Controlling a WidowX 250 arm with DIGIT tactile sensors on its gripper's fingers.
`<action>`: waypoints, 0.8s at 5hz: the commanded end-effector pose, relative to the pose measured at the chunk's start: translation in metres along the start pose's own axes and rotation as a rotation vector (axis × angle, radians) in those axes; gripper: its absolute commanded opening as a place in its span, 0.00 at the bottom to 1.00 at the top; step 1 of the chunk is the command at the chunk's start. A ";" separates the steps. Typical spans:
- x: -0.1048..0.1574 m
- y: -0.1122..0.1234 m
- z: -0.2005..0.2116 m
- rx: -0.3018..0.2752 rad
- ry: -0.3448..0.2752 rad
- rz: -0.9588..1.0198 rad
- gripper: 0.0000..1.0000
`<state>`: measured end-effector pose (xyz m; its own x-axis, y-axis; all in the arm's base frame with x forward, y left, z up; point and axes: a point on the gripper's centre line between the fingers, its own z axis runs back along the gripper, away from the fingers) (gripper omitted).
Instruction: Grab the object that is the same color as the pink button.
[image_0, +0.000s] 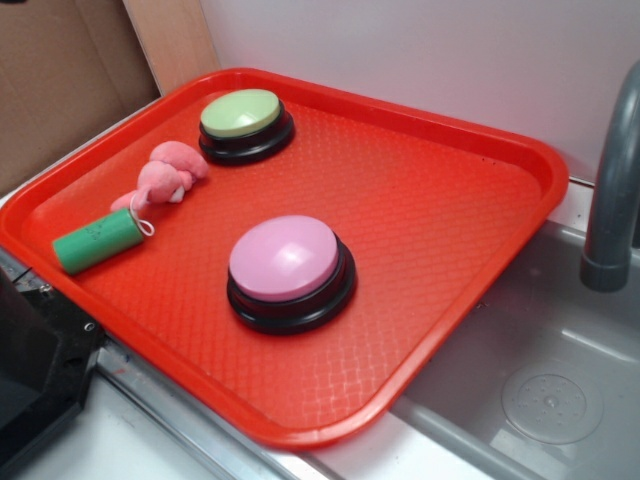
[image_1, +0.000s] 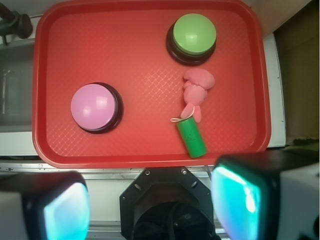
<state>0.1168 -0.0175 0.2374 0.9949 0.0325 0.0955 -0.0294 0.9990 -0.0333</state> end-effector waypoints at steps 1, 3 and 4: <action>0.000 0.000 0.000 0.000 0.000 0.000 1.00; 0.034 0.051 -0.056 0.031 -0.050 0.277 1.00; 0.046 0.072 -0.087 0.046 -0.115 0.388 1.00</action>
<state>0.1673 0.0489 0.1429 0.8977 0.4064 0.1701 -0.4051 0.9132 -0.0441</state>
